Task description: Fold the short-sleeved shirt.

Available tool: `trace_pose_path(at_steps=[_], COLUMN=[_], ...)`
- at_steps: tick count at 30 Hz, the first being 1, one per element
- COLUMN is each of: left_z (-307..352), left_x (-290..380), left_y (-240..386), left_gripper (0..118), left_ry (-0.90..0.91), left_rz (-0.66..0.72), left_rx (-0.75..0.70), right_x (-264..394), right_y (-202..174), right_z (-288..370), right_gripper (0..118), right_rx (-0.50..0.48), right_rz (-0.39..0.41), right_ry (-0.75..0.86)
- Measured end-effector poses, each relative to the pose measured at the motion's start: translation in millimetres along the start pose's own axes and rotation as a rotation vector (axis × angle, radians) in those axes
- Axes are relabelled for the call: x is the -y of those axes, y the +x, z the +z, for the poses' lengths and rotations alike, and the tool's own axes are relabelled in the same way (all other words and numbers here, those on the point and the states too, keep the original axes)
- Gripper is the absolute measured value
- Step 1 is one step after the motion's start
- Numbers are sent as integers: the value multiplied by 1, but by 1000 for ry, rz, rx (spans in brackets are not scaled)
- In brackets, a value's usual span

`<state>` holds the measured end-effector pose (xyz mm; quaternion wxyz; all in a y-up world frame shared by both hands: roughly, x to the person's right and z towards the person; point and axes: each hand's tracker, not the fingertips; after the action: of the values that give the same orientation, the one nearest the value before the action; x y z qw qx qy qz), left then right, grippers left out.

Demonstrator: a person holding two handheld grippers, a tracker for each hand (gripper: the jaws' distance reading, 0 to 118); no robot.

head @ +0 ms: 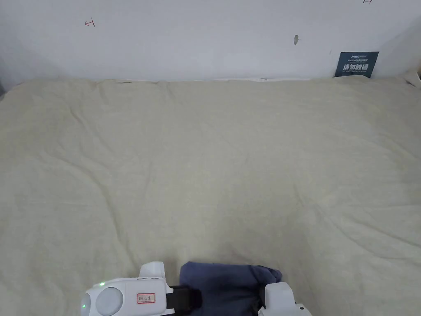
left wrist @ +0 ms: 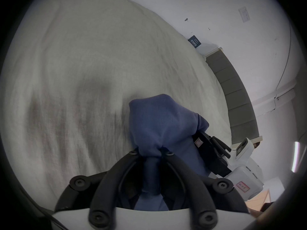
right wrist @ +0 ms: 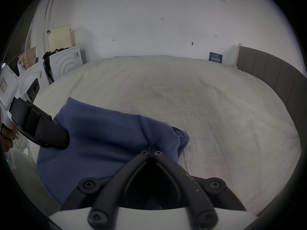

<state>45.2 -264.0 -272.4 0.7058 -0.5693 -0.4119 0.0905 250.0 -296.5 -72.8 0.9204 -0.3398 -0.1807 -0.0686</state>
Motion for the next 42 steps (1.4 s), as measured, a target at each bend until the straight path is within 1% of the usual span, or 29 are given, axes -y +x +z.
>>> trace_pose_path(at_steps=[2,4,6,8,10,18,23,28,32,33,34,36,37,38,40,42], left_z=[8,19,32,54,76,177,236,268,265,264,261,257,256,255,258,264], left_x=[-4,-14,-27,-44,-61,-137,-170,-189,-192,-192,-191,-193,-192,-193,-189,-186], left_y=[3,0,-6,-18,-36,-147,-214,-278,-301,-303,-302,-300,-298,-297,-285,-267], left_gripper=[19,18,18,18,18,18,19,18,19,21,30,84,108,118,118,113], left_ry=[19,35,46,71,83,168,197,196,181,176,174,178,177,175,197,271], left_rz=[-17,-7,-20,-80,-95,-78,-7,110,166,170,170,156,156,163,171,135], left_rx=[-17,-9,-23,-94,-143,-449,-645,-797,-792,-787,-784,-842,-848,-846,-857,-857], right_x=[-11,-22,-38,-55,-69,-117,-140,-155,-161,-161,-162,-162,-163,-163,-165,-167], right_y=[1,0,2,5,5,-14,-36,-57,-68,-69,-70,-71,-71,-71,-69,-65], right_z=[8,20,30,40,45,47,31,12,-2,-3,-4,-5,-4,-1,5,14], right_gripper=[2,2,2,2,2,2,2,2,2,2,2,2,2,2,2,2], right_rx=[-12,-9,-5,0,10,23,11,-9,-15,-17,-18,-21,-21,-21,-21,-20], right_rz=[-4,17,11,-2,3,29,45,54,76,78,80,84,86,89,88,78], right_ry=[-9,55,88,138,179,259,277,276,260,256,255,251,251,252,261,276])
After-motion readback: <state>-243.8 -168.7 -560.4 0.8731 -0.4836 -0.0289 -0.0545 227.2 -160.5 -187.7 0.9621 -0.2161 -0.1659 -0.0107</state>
